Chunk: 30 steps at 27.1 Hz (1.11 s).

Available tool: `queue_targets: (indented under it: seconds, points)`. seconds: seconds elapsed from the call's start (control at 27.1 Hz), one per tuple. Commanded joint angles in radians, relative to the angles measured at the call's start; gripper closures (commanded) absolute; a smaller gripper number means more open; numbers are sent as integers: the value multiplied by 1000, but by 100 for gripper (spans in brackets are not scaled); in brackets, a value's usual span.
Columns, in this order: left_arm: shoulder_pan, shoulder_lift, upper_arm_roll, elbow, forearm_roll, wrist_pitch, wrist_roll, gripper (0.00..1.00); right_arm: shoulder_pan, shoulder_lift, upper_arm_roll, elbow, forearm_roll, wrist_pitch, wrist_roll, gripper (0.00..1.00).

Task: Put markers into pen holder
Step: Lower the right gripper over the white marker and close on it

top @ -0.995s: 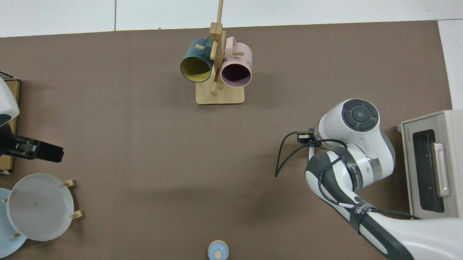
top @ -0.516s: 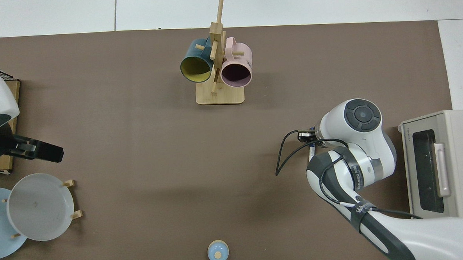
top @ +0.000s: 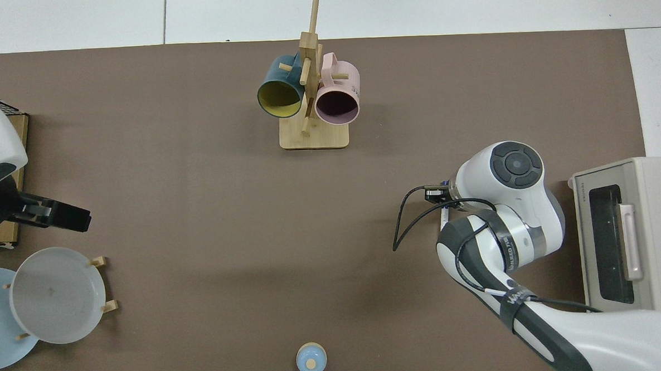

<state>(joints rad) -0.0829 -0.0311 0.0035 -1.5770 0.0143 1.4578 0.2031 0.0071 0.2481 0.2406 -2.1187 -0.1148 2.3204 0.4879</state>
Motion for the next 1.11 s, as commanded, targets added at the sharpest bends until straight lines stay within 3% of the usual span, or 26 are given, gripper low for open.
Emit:
queue_targets:
  seconds: [0.0, 0.15, 0.33, 0.63, 1.07]
  points:
    - [11, -13, -7, -11, 0, -8, 13, 0, -16, -50, 8, 15, -13, -47, 23, 100]
    - [11, -13, -7, -11, 0, -8, 10, 0, -15, -102, 8, 77, -8, -173, 20, 100]
    - [11, -13, -7, -11, 0, -8, -1, 0, -13, -174, 6, 134, 78, -279, 12, 100]
    - [9, -13, -7, -9, 0, -7, -2, 0, -1, -280, 8, 223, 119, -489, -19, 100]
    - [2, -13, -11, -11, -2, -8, 7, 0, 2, -351, 12, 313, 187, -627, 53, 100]
